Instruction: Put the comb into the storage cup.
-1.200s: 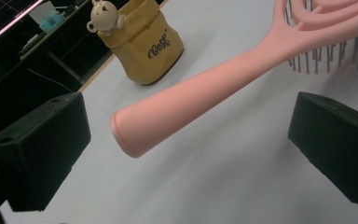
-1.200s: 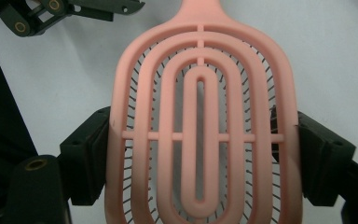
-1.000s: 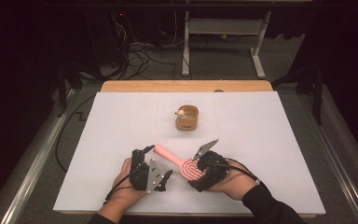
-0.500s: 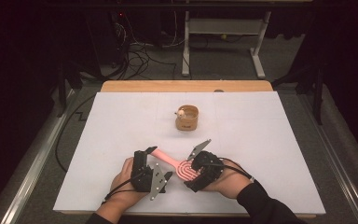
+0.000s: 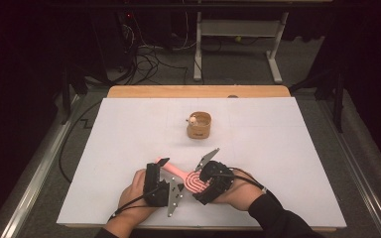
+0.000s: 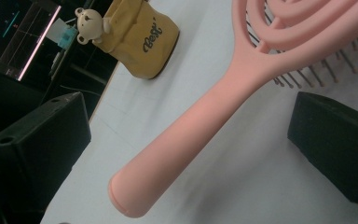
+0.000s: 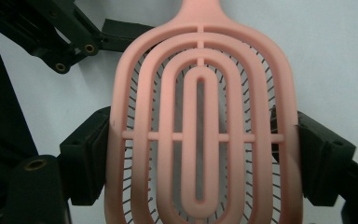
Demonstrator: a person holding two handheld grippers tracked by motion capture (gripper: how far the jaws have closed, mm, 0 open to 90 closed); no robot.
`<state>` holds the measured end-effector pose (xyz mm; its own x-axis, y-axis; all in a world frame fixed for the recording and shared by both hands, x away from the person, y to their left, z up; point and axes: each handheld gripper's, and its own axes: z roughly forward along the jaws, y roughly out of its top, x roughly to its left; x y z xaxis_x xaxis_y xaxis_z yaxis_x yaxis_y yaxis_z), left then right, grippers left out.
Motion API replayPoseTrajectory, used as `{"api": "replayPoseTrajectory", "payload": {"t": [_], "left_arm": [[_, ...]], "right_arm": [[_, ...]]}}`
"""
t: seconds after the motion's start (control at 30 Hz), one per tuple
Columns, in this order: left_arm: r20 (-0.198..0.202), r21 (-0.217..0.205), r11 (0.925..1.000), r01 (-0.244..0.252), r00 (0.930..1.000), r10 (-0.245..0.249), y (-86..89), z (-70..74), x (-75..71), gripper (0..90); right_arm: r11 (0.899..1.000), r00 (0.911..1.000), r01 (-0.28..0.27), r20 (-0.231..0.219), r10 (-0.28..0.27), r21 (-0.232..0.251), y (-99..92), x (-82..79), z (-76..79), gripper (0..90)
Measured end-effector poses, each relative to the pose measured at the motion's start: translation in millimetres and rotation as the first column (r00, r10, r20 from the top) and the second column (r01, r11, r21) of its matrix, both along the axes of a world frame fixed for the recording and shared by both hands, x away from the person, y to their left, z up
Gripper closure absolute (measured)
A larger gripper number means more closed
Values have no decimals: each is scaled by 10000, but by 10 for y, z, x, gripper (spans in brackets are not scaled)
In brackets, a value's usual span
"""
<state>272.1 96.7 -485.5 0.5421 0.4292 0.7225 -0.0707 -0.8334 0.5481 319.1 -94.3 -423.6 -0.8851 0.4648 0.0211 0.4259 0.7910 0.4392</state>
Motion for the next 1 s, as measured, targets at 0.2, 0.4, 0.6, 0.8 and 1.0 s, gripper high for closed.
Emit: {"api": "replayPoseTrajectory", "payload": {"t": [0.2, 0.4, 0.6, 0.8, 1.0], "left_arm": [[131, 181, 9998, 55, 9999, -58, -18, -20, -15, 41], [298, 391, 9985, 385, 9988, -397, -23, -28, -47, 139], [606, 749, 9954, 605, 9960, -651, -41, -62, -80, 227], [777, 897, 9946, 523, 9952, -593, -48, -76, -85, 304], [671, 975, 9933, 623, 9954, -690, -50, -70, -87, 424]], "right_arm": [[10000, 10000, -4, 5, 4, -8, -6, -4, 12, 203], [10000, 10000, -5, 2, 5, 11, -4, 3, 10, 203], [10000, 10000, -19, -50, 19, -67, 14, 5, 13, 203], [10000, 10000, 13, -62, -14, -37, 14, 10, 21, 203], [10000, 10000, -22, -96, 22, -11, 28, 5, 13, 203]]}}
